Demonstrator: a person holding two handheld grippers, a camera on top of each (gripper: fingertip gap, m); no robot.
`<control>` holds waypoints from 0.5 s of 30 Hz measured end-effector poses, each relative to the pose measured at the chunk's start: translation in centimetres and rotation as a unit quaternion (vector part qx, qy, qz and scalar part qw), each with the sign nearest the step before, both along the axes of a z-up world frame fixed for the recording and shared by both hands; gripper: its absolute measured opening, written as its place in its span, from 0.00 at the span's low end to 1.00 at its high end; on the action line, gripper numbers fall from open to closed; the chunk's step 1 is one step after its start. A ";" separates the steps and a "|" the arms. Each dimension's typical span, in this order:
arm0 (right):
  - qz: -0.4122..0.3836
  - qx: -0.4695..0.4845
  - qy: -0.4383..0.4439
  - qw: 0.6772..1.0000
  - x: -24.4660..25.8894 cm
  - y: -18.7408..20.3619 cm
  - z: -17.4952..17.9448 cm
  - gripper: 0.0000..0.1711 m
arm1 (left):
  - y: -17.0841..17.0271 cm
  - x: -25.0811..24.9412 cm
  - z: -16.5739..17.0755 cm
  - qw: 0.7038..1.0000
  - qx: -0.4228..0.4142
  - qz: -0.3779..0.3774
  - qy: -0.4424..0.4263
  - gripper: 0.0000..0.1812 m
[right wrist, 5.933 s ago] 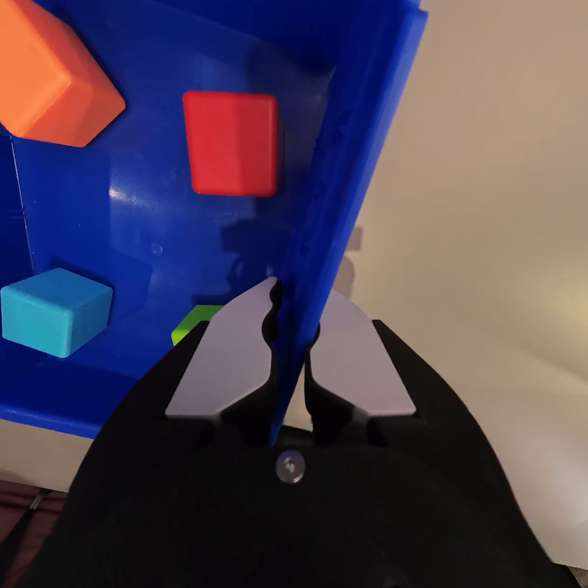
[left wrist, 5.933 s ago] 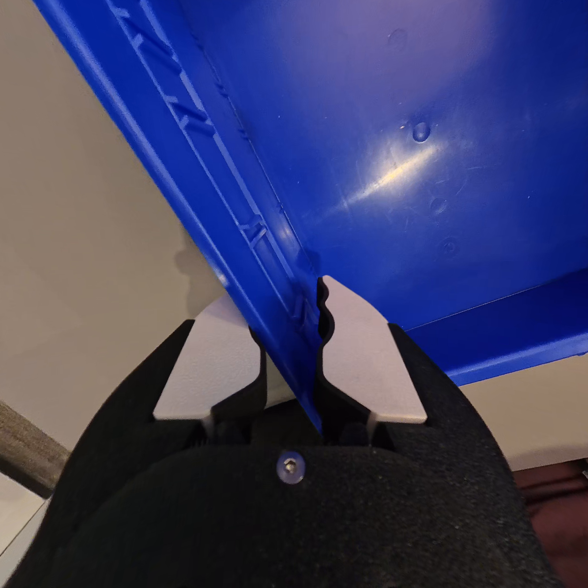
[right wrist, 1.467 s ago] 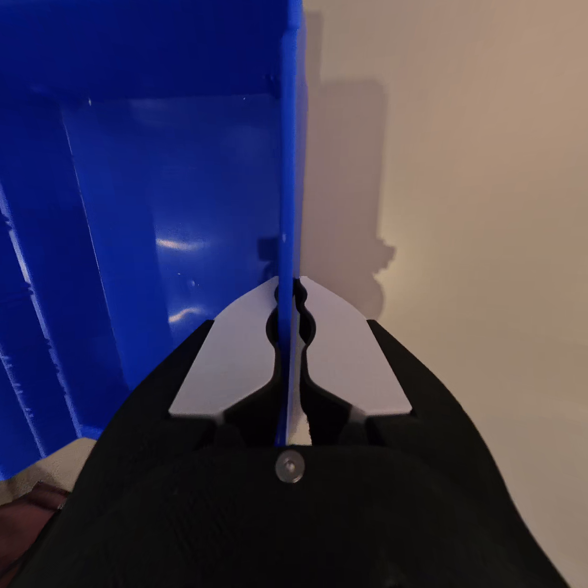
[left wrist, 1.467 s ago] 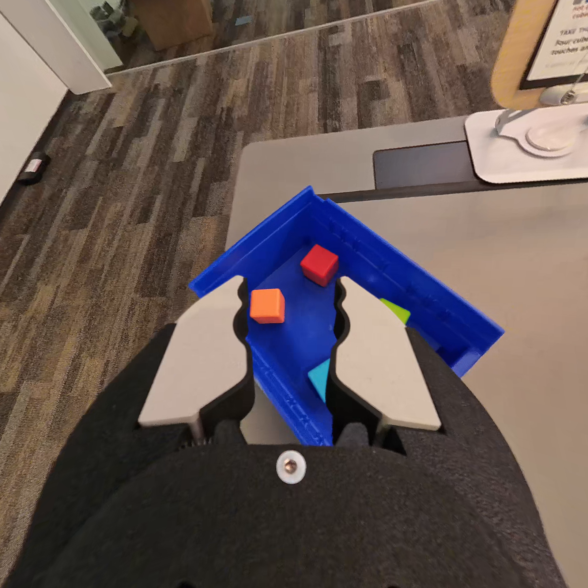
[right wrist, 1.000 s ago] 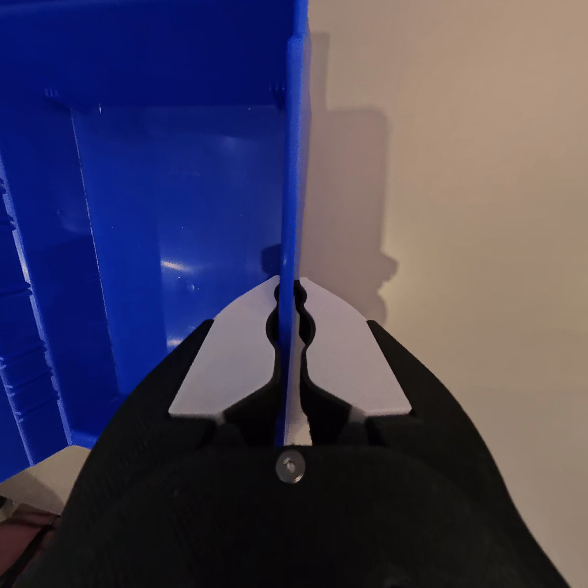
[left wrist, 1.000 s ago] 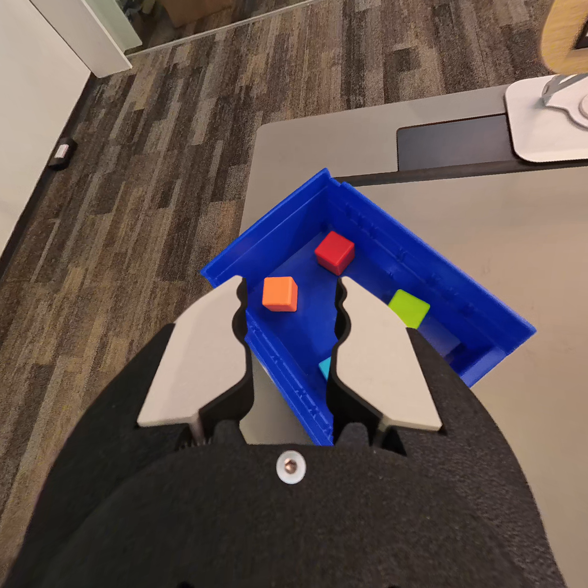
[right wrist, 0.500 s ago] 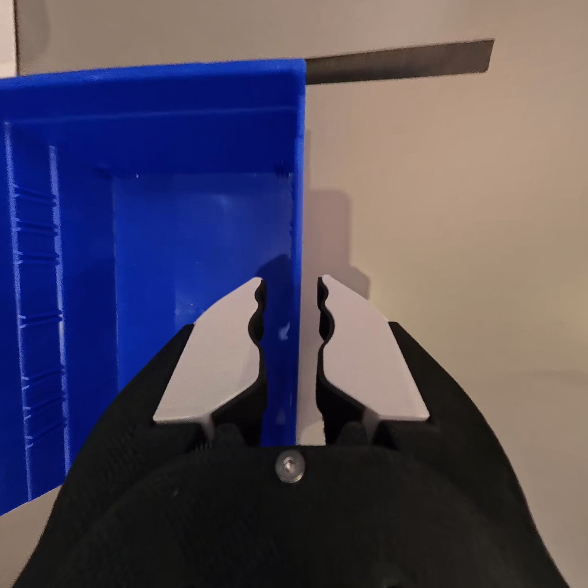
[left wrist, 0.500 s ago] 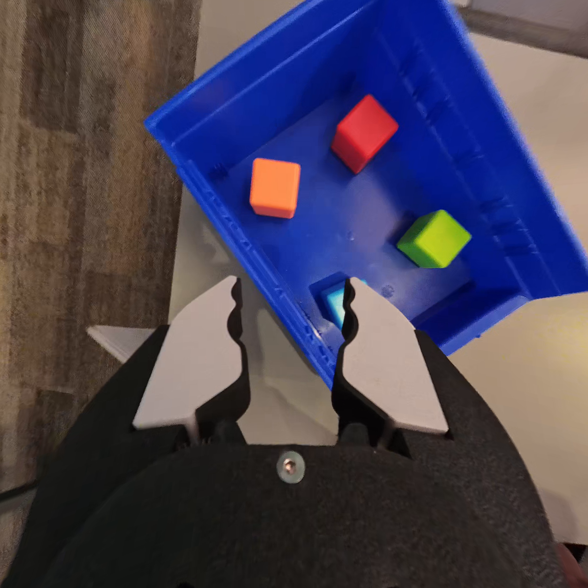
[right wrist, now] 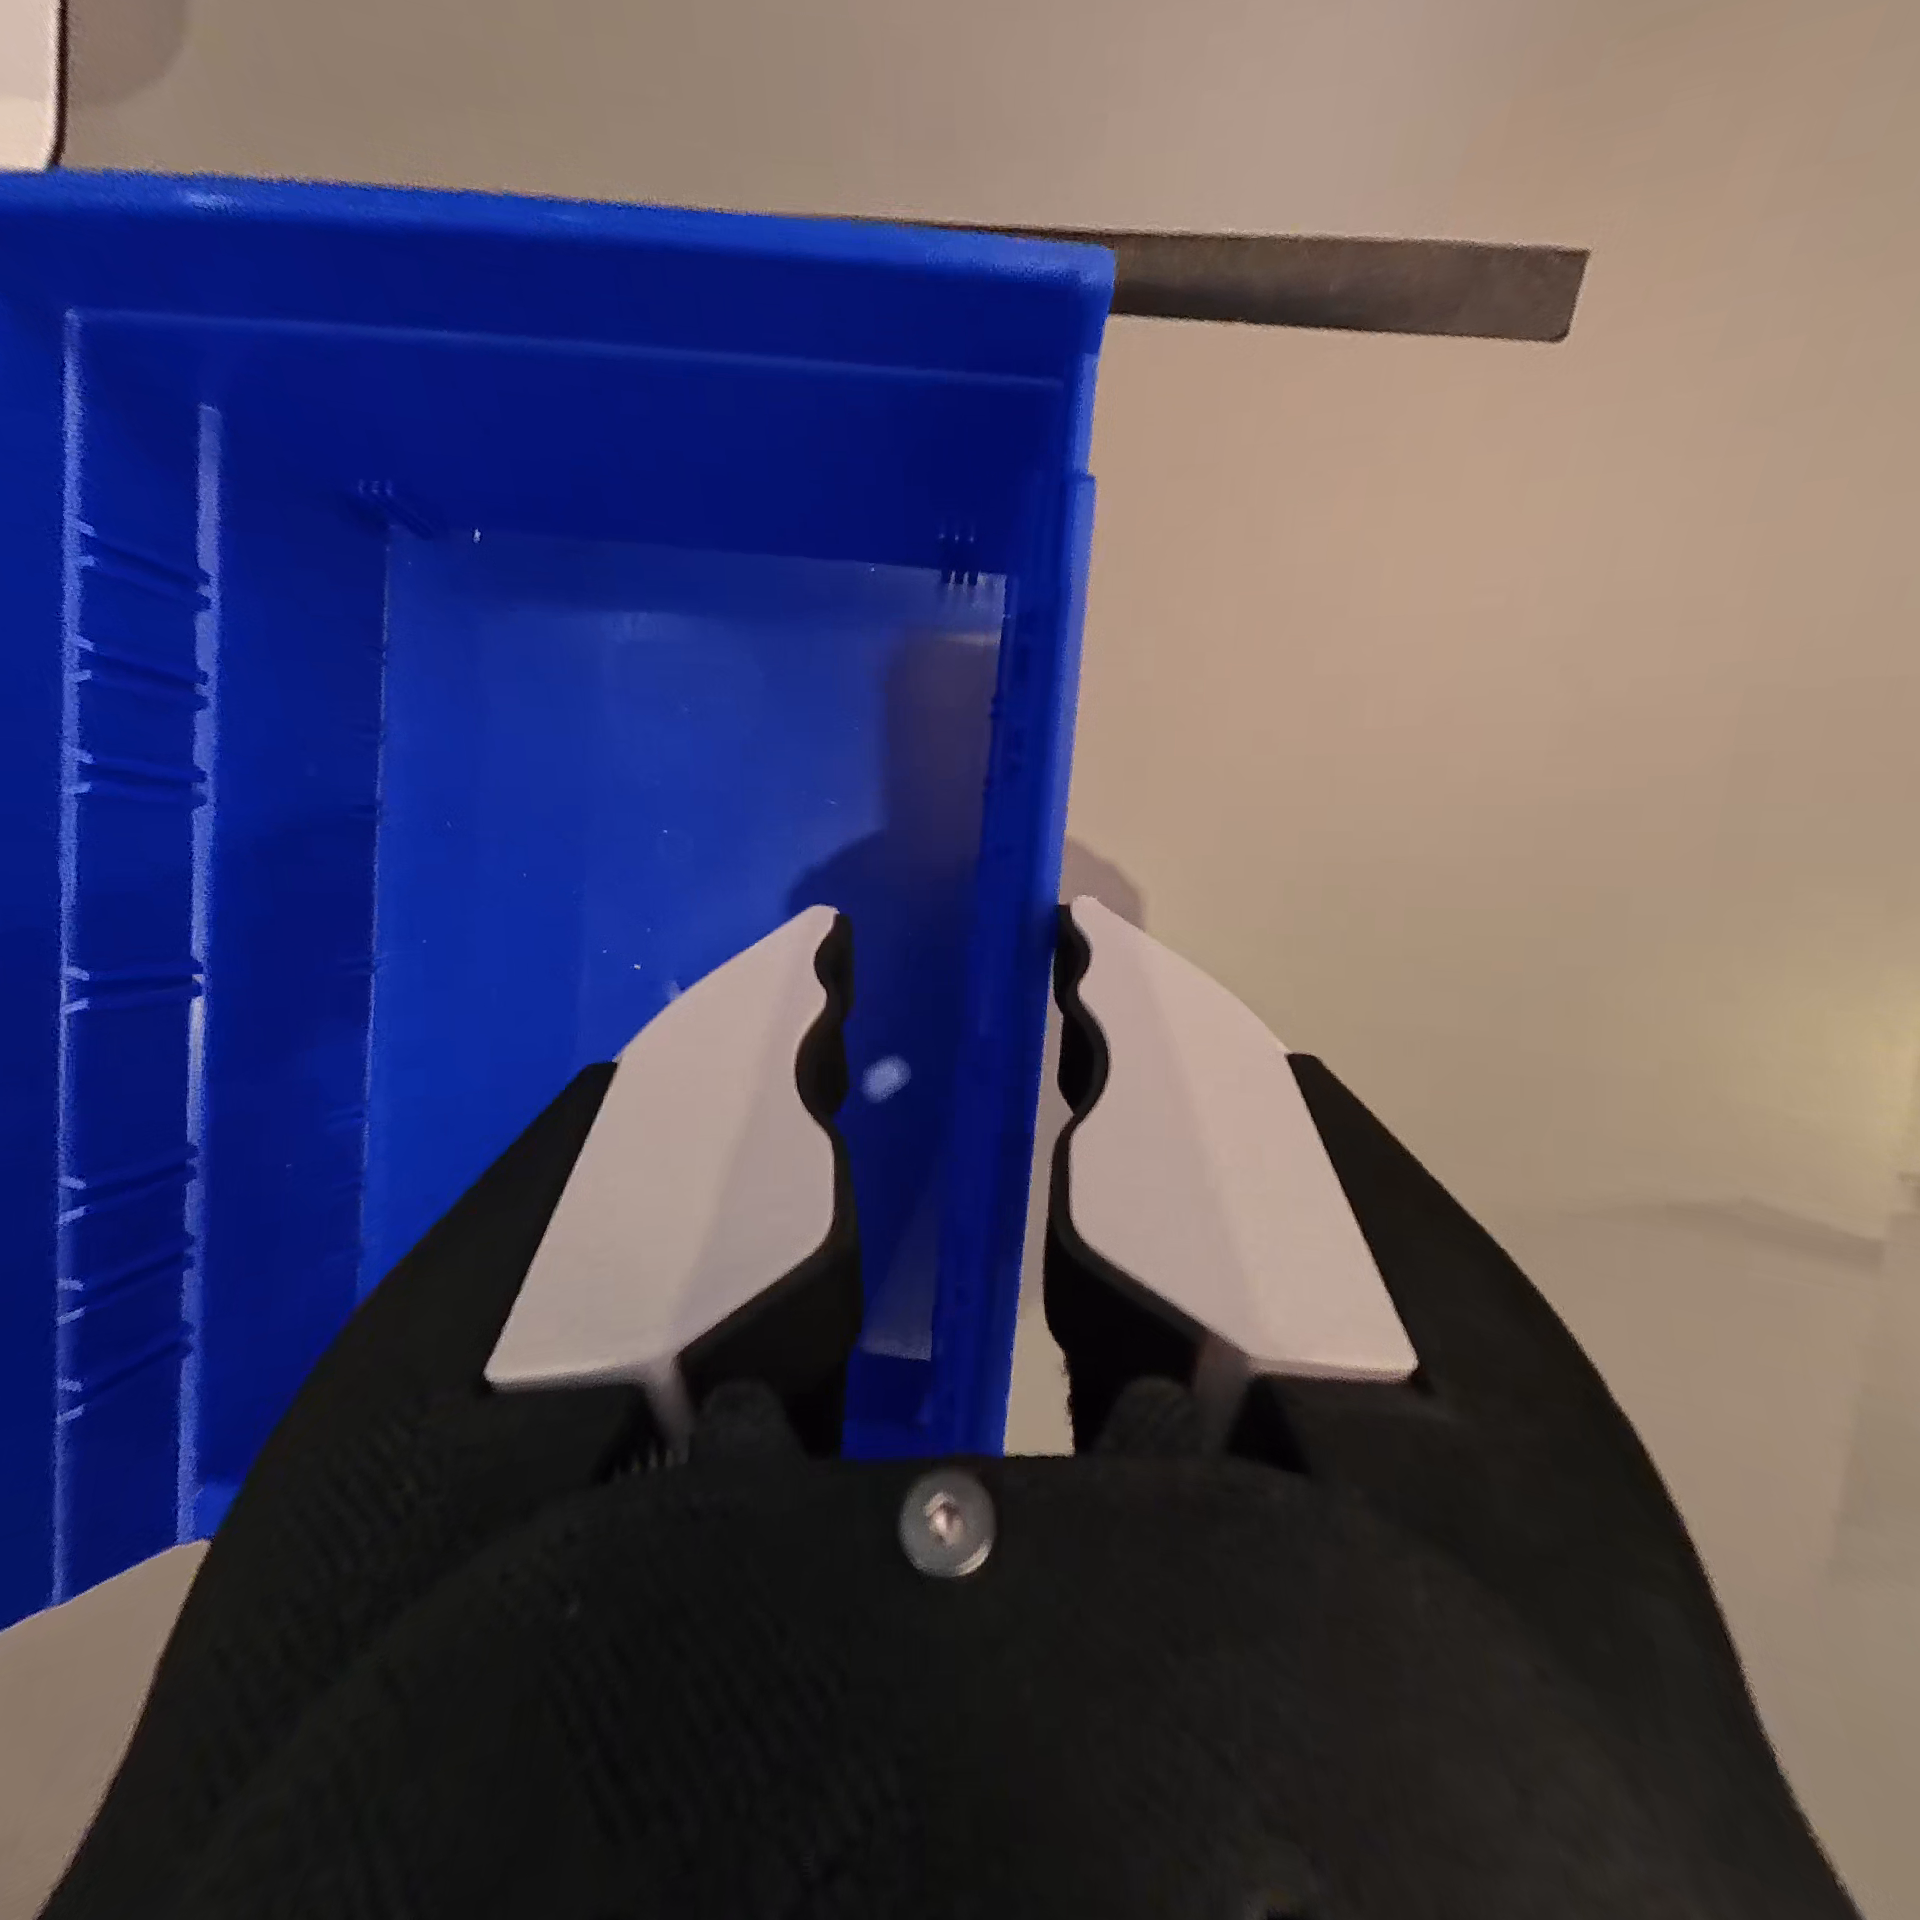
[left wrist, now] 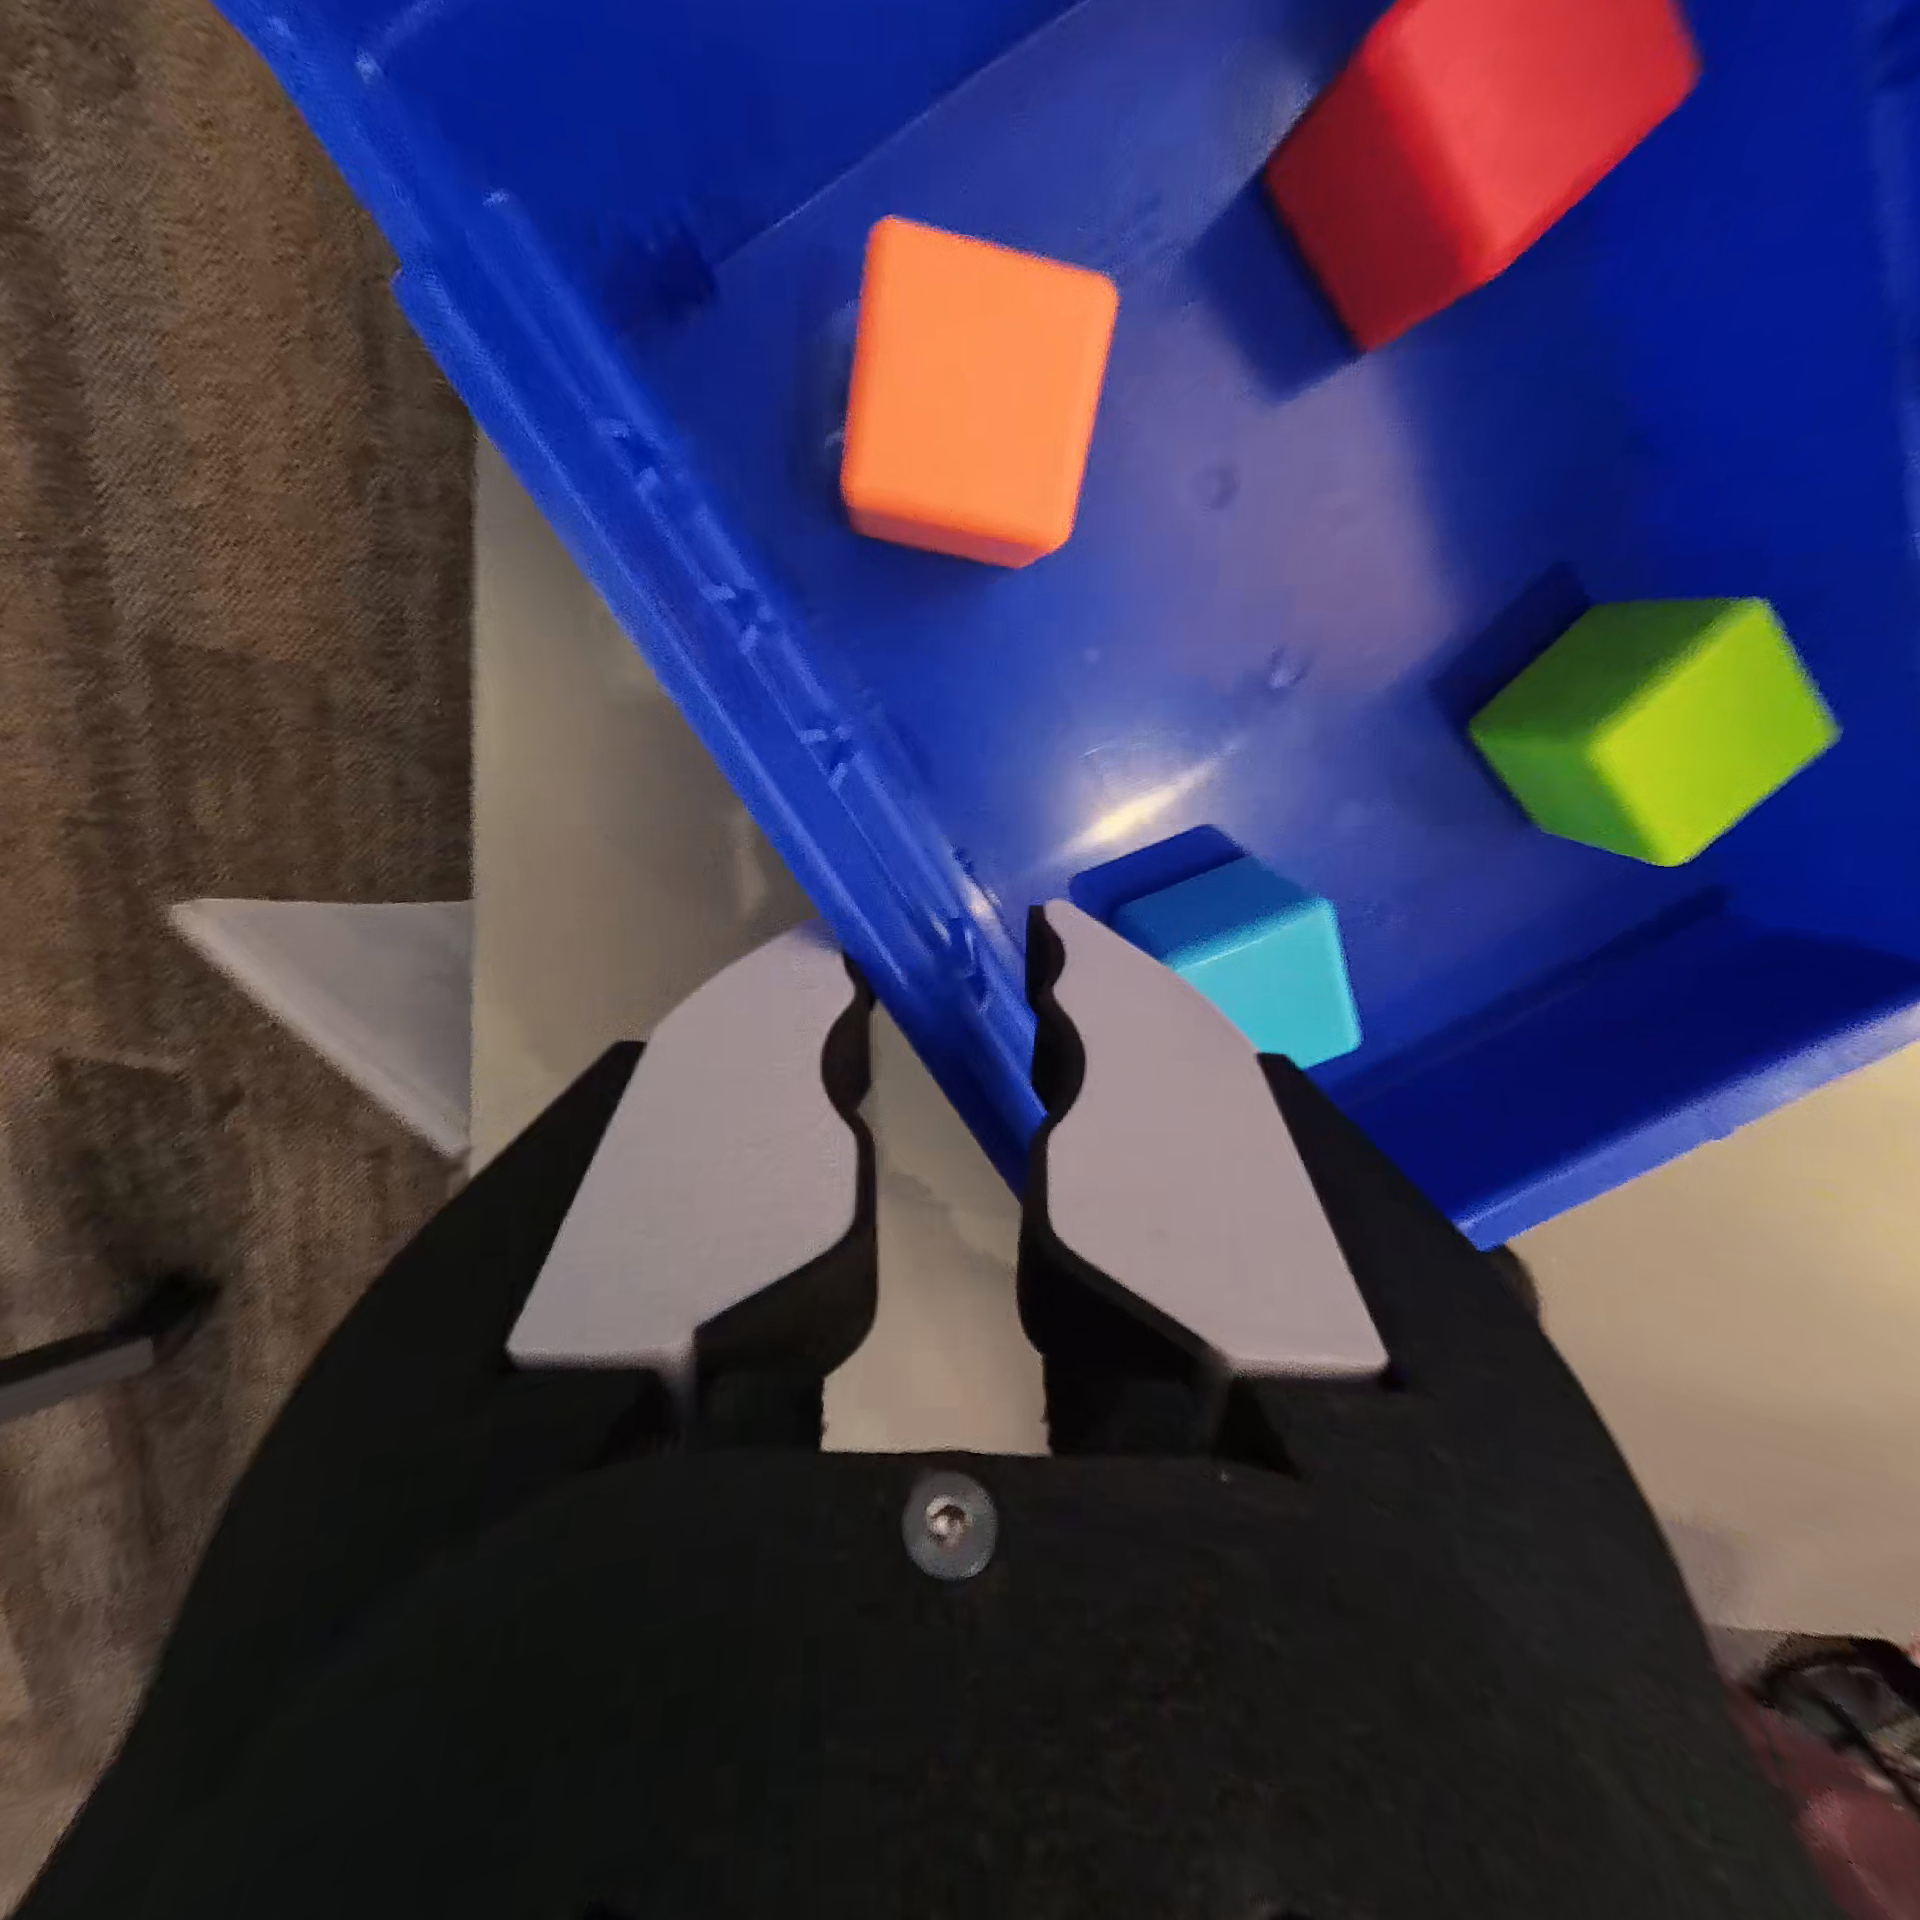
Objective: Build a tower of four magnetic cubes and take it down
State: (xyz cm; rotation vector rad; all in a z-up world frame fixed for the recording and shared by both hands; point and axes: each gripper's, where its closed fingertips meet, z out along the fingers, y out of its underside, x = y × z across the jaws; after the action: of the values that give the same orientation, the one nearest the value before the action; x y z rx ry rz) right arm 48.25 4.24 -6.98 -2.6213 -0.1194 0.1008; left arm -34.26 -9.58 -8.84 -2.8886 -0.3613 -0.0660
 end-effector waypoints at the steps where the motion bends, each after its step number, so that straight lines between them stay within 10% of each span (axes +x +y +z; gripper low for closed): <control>1: -0.001 0.008 0.002 1.000 0.0 0.1 0.3 0.23 | 0.1 -0.1 0.0 1.000 -0.008 -0.010 0.020 0.16; 15: 0.015 0.068 0.003 0.998 -1.6 1.2 2.6 0.23 | 8.3 4.0 -0.4 0.939 0.044 -0.248 0.233 0.15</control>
State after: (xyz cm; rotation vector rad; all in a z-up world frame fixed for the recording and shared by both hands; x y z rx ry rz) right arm 46.60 5.43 -4.42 -2.4842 -0.1576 0.1071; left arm -30.29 -1.29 -9.20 -2.7123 0.4429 0.4941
